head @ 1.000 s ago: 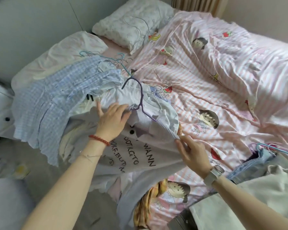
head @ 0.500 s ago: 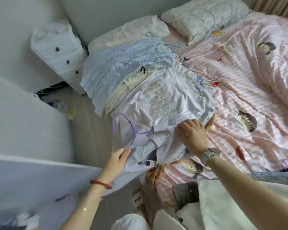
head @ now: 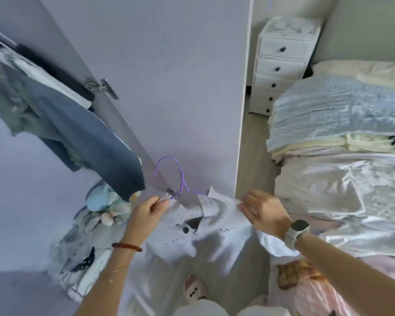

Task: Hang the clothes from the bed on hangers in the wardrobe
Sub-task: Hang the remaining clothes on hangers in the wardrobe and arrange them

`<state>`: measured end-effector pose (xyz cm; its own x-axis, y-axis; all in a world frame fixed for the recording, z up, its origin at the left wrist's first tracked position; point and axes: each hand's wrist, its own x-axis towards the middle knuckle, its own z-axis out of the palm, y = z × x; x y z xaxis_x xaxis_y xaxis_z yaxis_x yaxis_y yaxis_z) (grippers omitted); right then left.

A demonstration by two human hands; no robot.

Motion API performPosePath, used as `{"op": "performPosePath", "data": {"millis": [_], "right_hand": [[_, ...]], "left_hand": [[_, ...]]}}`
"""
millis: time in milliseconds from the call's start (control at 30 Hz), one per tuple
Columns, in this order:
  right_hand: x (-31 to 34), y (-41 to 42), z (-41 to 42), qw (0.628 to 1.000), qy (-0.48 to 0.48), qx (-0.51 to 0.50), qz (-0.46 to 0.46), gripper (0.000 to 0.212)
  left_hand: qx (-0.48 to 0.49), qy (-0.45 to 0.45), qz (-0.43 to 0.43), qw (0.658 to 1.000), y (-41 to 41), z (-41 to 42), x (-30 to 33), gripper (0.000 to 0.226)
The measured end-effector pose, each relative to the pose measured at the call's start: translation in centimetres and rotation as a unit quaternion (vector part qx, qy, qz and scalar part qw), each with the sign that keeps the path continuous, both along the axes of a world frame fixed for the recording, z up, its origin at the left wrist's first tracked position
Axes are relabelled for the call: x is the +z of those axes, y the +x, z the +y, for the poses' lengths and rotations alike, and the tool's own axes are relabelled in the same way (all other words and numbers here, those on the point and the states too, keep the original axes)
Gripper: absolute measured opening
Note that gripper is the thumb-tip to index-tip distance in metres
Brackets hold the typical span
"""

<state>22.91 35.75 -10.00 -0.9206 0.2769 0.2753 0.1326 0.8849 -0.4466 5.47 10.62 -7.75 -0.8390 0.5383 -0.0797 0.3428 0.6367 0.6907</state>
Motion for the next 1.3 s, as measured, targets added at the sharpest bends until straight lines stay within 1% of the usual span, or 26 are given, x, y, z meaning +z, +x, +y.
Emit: {"op": "performPosePath", "data": {"millis": [67, 167, 233, 300, 433, 567, 600, 667, 767, 867, 933, 1000, 1100, 1200, 1233, 1300], "right_hand": [[1.0, -3.5, -3.3, 0.998, 0.001, 0.064, -0.005, 0.027], [3.0, -9.0, -8.0, 0.99, -0.011, 0.138, -0.008, 0.02], [4.7, -12.7, -11.1, 0.985, 0.0, 0.17, 0.018, 0.023], [6.5, -16.2, -13.9, 0.978, 0.016, 0.2, 0.06, 0.025], [10.2, -22.2, -19.0, 0.969, 0.023, 0.212, 0.121, 0.03], [13.3, -27.8, -23.0, 0.967, 0.005, 0.202, 0.157, 0.035], [13.9, -29.2, -23.7, 0.968, -0.008, 0.198, 0.158, 0.038], [15.1, -31.9, -25.0, 0.972, -0.036, 0.192, 0.132, 0.039], [16.9, -35.9, -26.3, 0.971, -0.056, 0.178, 0.147, 0.037], [19.2, -40.1, -27.6, 0.969, -0.076, 0.178, 0.154, 0.034], [20.9, -42.7, -28.3, 0.967, -0.095, 0.174, 0.161, 0.029], [22.2, -45.0, -28.9, 0.964, -0.101, 0.173, 0.177, 0.028], [23.3, -48.0, -29.6, 0.963, -0.113, 0.163, 0.182, 0.028], [24.0, -51.0, -30.0, 0.973, -0.124, 0.147, 0.129, 0.026], [24.1, -51.8, -30.0, 0.976, -0.13, 0.14, 0.103, 0.027], [23.8, -53.1, -29.7, 0.979, -0.149, 0.13, 0.055, 0.029]], "left_hand": [[0.051, -0.012, 0.038, 0.998, -1.9, -4.0, 0.5, 0.032], [0.114, 0.011, 0.129, 0.985, -4.8, -8.9, 2.5, 0.027], [0.171, 0.012, 0.182, 0.968, -7.0, -11.7, 3.7, 0.025], [0.221, 0.013, 0.215, 0.951, -8.9, -14.5, 4.6, 0.026], [0.291, 0.039, 0.281, 0.914, -12.1, -19.5, 7.6, 0.05], [0.36, 0.071, 0.331, 0.869, -14.6, -21.7, 12.5, 0.056], [0.364, 0.072, 0.358, 0.857, -15.0, -21.9, 13.8, 0.055], [0.355, 0.059, 0.441, 0.822, -15.6, -22.1, 16.7, 0.046], [0.326, 0.024, 0.578, 0.748, -16.4, -21.7, 21.7, 0.034], [0.305, -0.034, 0.668, 0.678, -17.7, -20.9, 26.0, 0.033], [0.313, -0.08, 0.692, 0.646, -19.0, -20.6, 28.0, 0.038], [0.342, -0.131, 0.682, 0.633, -20.6, -20.6, 29.0, 0.046], [0.385, -0.197, 0.66, 0.614, -22.8, -21.0, 28.6, 0.06], [0.4, -0.237, 0.666, 0.583, -24.0, -21.4, 28.1, 0.066], [0.401, -0.244, 0.669, 0.576, -24.2, -21.6, 28.0, 0.067], [0.4, -0.251, 0.669, 0.573, -24.4, -21.7, 28.0, 0.068]]}}
